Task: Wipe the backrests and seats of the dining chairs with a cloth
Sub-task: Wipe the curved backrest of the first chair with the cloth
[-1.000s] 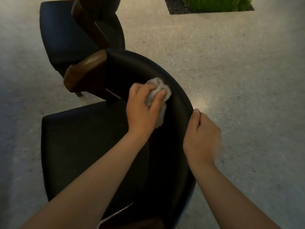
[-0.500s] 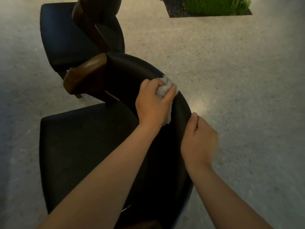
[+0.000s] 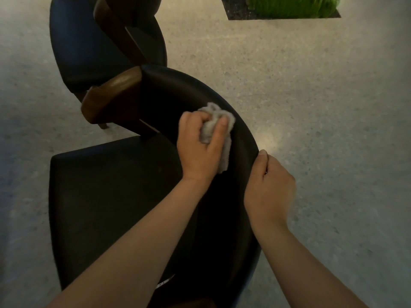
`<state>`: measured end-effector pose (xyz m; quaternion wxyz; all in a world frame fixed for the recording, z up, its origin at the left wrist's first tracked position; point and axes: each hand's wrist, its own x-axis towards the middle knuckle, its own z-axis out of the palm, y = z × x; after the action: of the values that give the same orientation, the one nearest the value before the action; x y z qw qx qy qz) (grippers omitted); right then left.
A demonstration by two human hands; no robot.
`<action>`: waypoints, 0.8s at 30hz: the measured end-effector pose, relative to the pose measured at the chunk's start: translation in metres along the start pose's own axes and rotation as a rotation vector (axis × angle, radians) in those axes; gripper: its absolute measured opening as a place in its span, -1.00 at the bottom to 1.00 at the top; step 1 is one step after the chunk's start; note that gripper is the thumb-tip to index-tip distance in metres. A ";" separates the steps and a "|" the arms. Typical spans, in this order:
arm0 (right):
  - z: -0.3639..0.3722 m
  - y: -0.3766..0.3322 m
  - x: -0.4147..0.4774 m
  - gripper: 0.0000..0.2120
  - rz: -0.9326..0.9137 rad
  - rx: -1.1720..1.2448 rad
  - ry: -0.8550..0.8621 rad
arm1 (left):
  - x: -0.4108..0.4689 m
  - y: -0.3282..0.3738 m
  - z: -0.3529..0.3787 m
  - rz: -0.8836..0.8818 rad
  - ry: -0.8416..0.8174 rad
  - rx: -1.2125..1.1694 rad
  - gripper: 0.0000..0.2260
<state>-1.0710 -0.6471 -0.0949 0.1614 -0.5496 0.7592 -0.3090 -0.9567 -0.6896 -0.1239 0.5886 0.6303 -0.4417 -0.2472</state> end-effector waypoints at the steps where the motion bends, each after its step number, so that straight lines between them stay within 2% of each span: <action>1: 0.000 0.000 0.000 -0.55 -0.004 0.003 -0.001 | -0.001 0.000 0.004 -0.008 -0.030 0.000 -0.86; 3: 0.001 0.001 0.000 -0.55 -0.008 0.000 -0.004 | -0.005 -0.008 0.009 -0.095 -0.033 -0.022 -0.89; 8: 0.001 0.003 0.000 -0.56 -0.010 0.032 -0.003 | -0.025 -0.043 0.010 -0.356 0.103 -0.108 -0.94; 13: 0.002 0.004 0.001 -0.55 -0.036 0.011 0.003 | -0.035 -0.089 -0.013 -0.631 0.018 -0.025 -0.96; 17: 0.001 0.004 0.000 -0.55 -0.036 0.002 0.001 | -0.028 -0.106 -0.035 -0.708 -0.067 0.143 -0.88; 19: 0.002 0.003 0.000 -0.54 -0.034 -0.009 0.004 | -0.024 -0.106 -0.045 -0.718 -0.059 0.188 -0.84; 21: 0.001 0.002 0.001 -0.54 -0.032 -0.021 0.003 | -0.020 -0.097 -0.049 -0.629 -0.033 0.189 -0.80; 24: 0.000 0.001 0.001 -0.54 -0.010 -0.004 -0.024 | -0.018 -0.072 -0.047 -0.449 -0.093 0.160 -0.83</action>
<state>-1.0718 -0.6478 -0.0957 0.1679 -0.5575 0.7550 -0.3016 -0.9069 -0.6558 -0.1879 0.4462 0.7453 -0.3353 -0.3647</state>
